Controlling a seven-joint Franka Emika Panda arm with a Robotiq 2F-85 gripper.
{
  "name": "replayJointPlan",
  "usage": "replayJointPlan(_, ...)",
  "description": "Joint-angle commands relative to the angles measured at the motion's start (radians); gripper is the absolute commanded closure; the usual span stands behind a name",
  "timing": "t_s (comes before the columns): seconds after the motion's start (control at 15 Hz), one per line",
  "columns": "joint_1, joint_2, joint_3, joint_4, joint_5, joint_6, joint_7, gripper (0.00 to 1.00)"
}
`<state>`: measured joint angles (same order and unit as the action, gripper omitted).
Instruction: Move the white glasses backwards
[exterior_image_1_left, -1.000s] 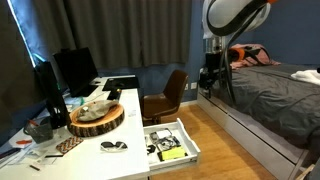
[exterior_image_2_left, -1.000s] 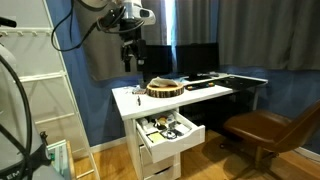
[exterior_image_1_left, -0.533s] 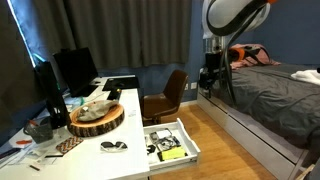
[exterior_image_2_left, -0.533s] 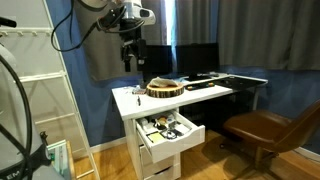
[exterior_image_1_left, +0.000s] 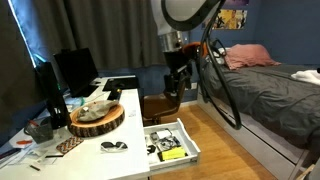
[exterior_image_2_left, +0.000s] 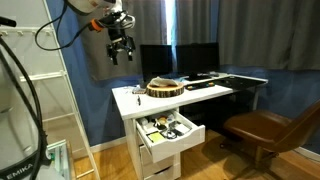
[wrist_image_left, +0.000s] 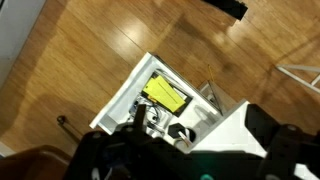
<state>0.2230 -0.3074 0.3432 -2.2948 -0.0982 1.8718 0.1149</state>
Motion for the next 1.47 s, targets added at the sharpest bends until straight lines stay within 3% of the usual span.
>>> replayJointPlan(0.0,0.063,0.169,0.062,0.141,-0.086,0.018,-0.027,0.00)
replayJointPlan(0.13,0.095,0.220,0.073,0.171,-0.117,0.083,-0.073,0.00)
replayJointPlan(0.2,0.094,0.151,0.057,0.112,-0.078,0.054,-0.024,0.00)
replayJointPlan(0.73,0.110,0.236,0.061,0.170,-0.107,0.093,-0.077,0.00)
replayJointPlan(1.2,0.142,0.444,0.065,0.241,-0.114,0.388,-0.272,0.00)
replayJointPlan(1.4,0.152,0.545,0.060,0.287,-0.121,0.457,-0.311,0.00)
